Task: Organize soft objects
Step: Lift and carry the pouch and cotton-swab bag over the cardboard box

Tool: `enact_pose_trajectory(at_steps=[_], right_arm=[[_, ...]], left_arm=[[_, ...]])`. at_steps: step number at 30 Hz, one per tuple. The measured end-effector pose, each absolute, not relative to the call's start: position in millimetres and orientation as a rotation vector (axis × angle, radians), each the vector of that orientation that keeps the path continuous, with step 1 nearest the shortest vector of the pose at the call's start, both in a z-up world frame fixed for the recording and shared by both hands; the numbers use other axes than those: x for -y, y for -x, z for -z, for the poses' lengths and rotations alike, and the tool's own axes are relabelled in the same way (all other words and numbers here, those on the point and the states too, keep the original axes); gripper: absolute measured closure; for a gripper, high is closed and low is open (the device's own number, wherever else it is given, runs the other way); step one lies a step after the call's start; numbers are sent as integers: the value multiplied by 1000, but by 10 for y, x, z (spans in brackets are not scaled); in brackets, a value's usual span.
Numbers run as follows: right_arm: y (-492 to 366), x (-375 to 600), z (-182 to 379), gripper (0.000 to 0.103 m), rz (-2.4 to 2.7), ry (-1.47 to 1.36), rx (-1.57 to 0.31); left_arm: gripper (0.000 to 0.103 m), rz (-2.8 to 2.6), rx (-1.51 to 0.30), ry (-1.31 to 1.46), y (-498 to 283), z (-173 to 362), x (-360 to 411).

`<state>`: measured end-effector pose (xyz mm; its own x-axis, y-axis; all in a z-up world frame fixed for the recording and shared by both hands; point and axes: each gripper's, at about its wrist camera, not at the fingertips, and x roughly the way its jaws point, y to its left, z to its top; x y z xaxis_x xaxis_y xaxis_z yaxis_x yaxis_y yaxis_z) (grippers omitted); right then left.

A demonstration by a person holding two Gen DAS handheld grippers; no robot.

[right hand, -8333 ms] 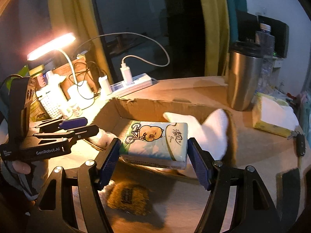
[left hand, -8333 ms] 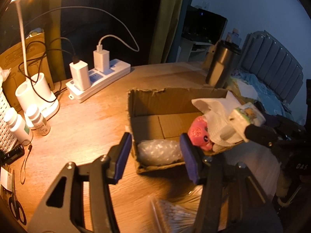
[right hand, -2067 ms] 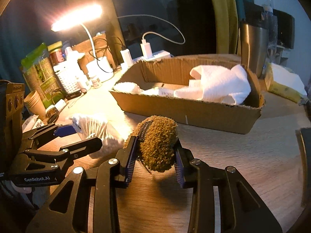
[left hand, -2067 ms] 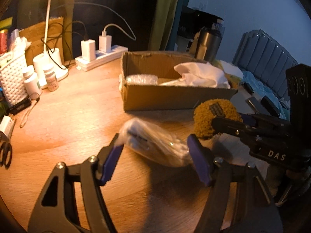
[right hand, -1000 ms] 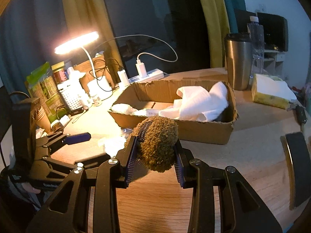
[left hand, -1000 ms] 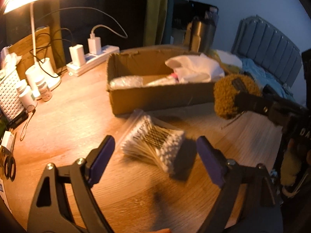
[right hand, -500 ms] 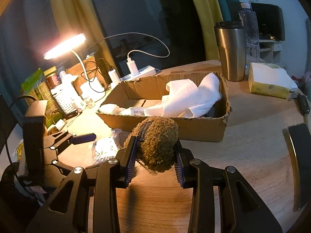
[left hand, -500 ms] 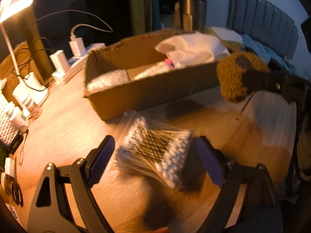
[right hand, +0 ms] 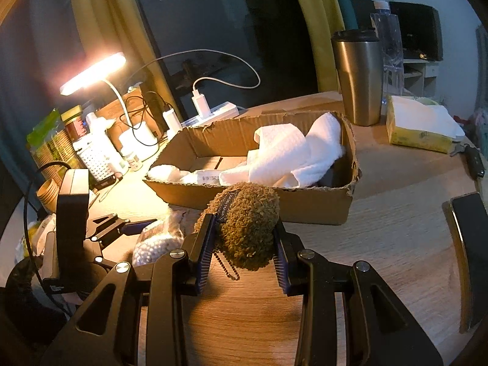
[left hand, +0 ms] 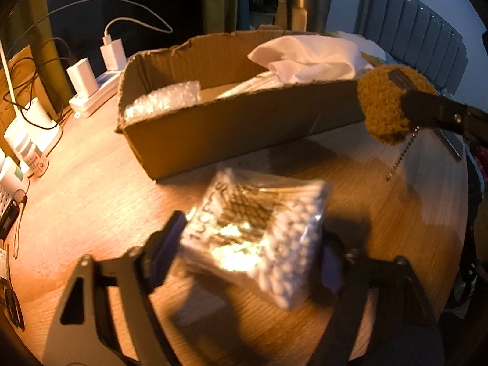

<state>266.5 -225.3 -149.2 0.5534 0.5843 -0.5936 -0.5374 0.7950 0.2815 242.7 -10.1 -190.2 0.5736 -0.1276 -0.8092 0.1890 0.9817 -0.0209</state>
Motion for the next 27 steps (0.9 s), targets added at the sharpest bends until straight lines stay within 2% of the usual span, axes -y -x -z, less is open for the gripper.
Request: enact_pose_trajectory(at_steps=[9, 27], right_arm=[[-2599, 2211, 1358, 66, -654, -44, -705], [-2621, 2066, 1022, 66, -692, -26, -633]], left_arm=[[33, 235, -910, -12, -2344, 1780, -1], [33, 207, -728, 64, -2102, 946, -278]])
